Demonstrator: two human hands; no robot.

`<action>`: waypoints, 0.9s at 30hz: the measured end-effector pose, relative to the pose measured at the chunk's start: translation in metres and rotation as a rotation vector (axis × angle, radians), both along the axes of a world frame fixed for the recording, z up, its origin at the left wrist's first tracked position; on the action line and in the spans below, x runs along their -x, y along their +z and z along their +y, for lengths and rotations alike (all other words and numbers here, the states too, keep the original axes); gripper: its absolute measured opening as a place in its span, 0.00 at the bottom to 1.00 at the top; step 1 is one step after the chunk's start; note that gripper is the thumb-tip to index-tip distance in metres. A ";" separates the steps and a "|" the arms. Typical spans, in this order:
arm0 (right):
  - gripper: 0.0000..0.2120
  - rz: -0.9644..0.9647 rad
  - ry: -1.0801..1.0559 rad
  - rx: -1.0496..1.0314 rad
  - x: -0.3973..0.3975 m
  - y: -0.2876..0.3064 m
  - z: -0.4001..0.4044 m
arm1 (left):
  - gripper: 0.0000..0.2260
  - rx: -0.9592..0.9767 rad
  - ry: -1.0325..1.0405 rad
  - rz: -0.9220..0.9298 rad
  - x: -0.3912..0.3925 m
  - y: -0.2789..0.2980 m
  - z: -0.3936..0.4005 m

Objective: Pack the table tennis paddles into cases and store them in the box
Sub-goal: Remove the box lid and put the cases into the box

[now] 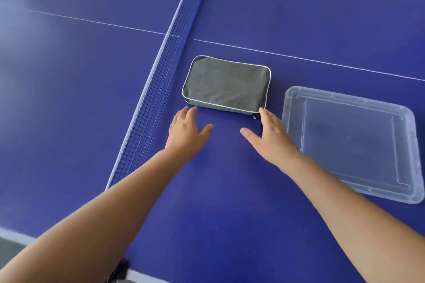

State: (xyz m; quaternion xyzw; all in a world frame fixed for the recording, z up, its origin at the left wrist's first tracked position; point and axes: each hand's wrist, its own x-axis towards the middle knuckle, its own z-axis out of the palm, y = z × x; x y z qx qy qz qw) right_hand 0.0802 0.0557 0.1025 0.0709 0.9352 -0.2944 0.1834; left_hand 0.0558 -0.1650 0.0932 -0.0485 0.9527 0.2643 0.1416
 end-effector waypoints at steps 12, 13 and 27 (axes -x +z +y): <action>0.46 -0.060 -0.233 -0.200 0.134 -0.035 -0.020 | 0.42 -0.099 0.040 -0.112 0.160 -0.037 -0.018; 0.47 -0.065 -0.244 -0.209 0.139 -0.037 -0.020 | 0.44 -0.122 0.059 -0.134 0.167 -0.041 -0.017; 0.59 -0.128 -0.560 0.057 0.113 -0.048 -0.025 | 0.45 -0.254 0.247 -0.262 0.165 -0.060 -0.021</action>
